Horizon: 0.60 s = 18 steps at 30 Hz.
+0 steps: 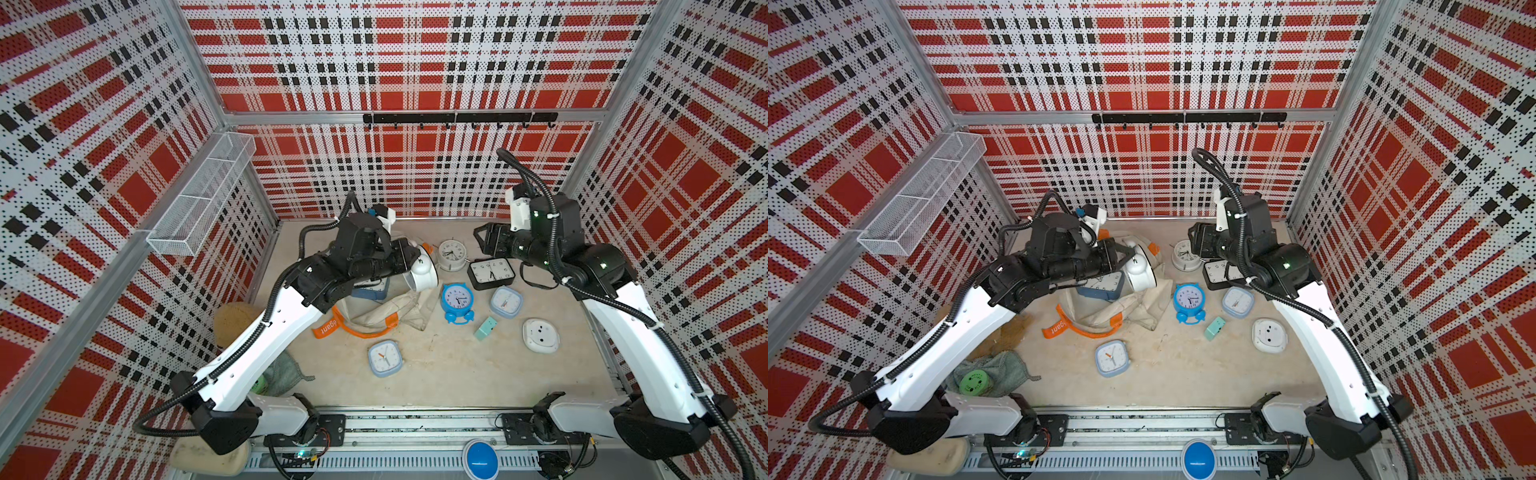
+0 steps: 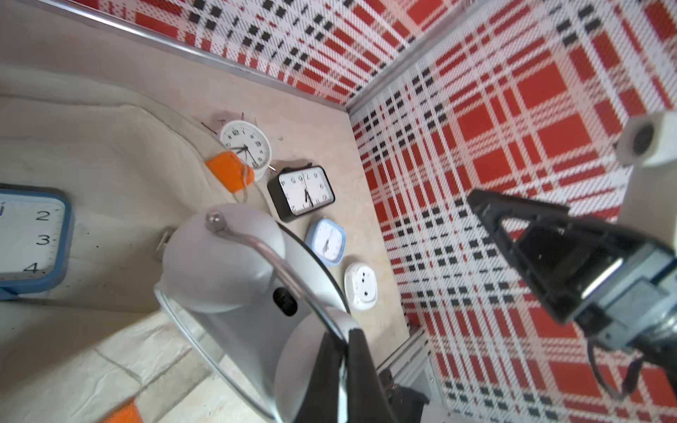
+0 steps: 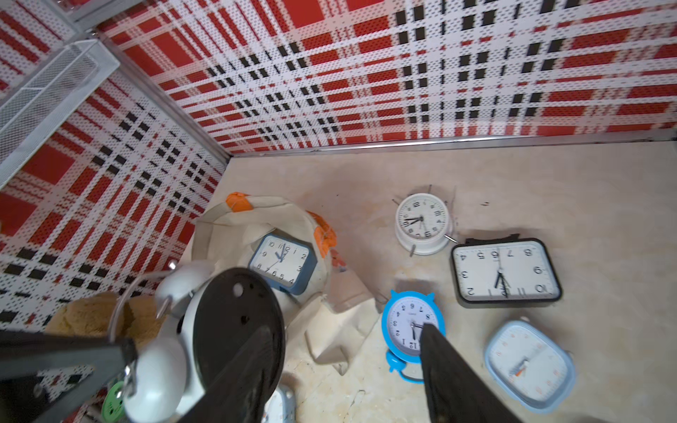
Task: Take the alarm clock out of the canvas bag
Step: Place the alarm at the center of the board.
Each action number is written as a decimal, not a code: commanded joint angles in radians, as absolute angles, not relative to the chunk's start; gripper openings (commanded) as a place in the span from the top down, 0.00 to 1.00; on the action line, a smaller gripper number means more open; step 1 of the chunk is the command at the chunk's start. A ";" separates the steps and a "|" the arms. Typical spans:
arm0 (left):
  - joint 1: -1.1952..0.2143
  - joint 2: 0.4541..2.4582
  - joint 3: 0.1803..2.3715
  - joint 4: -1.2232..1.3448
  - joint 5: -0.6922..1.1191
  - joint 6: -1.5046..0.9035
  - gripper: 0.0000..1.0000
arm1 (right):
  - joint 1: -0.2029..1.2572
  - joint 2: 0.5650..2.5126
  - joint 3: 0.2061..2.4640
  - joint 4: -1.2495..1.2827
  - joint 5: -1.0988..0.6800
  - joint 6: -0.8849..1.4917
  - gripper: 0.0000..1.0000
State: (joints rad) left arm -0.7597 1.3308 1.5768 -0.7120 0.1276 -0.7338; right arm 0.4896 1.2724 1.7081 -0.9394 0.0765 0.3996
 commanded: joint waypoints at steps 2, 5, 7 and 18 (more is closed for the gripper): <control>-0.871 1.292 1.561 -0.712 0.036 -0.577 1.00 | 0.476 1.211 1.677 -0.966 0.150 0.387 0.33; -0.948 1.284 1.514 -0.681 0.014 -0.557 1.00 | 0.477 1.185 1.663 -0.988 0.166 0.393 0.33; -0.999 1.275 1.468 -0.653 -0.009 -0.551 1.00 | 0.477 1.164 1.646 -0.995 0.170 0.401 0.33; -1.164 1.224 1.174 -0.531 -0.182 -0.548 1.00 | 0.477 1.094 1.591 -1.036 0.173 0.429 0.33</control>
State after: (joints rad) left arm -1.1488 1.2671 1.1900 -0.6422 -0.0860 -0.5697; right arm 0.4801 1.1175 1.5978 -1.0294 0.1593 0.4160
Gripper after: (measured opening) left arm 0.077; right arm 0.668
